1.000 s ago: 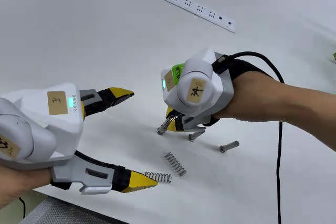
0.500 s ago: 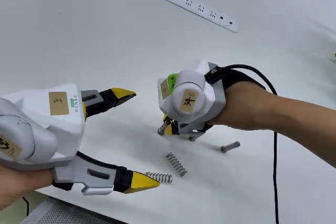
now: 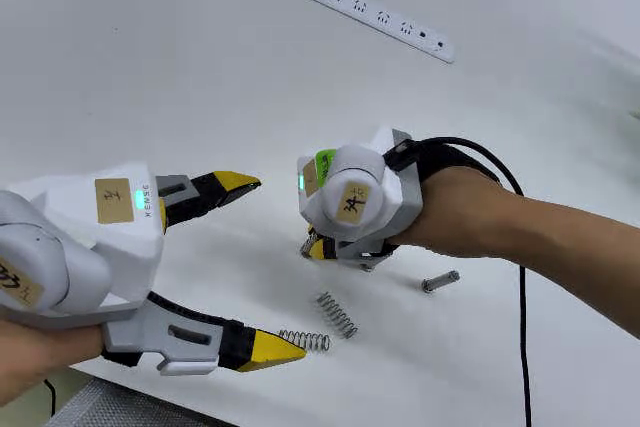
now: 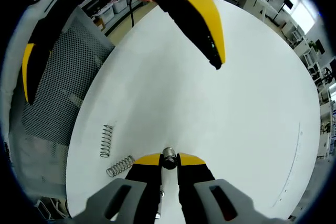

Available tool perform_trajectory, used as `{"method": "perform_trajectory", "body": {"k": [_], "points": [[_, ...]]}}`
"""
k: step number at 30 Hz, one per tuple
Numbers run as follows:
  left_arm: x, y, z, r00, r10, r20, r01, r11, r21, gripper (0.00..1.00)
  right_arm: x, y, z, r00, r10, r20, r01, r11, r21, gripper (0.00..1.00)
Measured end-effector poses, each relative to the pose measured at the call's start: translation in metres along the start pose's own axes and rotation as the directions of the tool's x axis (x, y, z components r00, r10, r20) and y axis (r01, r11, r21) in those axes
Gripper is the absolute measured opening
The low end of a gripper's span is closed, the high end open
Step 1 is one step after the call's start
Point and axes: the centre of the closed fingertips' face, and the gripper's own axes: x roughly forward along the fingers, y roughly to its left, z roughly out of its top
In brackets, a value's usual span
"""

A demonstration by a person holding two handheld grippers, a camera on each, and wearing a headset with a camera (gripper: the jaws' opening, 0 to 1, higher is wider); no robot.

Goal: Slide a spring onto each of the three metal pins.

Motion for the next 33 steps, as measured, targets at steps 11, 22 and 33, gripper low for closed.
{"method": "perform_trajectory", "body": {"k": [11,22,33], "points": [[0.001,-0.001,0.002,1.0,-0.001,-0.001,0.001,1.0,0.001,0.94,0.002,-0.001,-0.002,1.0,0.001,-0.001,-0.001,1.0,0.0,0.16],[0.002,-0.002,-0.001,1.0,-0.003,-0.006,0.003,1.0,0.002,0.93,-0.004,-0.001,0.001,0.9997,-0.008,0.022,0.008,1.0,0.006,0.22],[0.0,-0.001,-0.004,0.9998,-0.009,-0.02,0.009,1.0,0.011,0.93,-0.036,-0.002,0.004,0.9918,-0.071,0.106,0.062,0.995,0.079,0.34]]}}
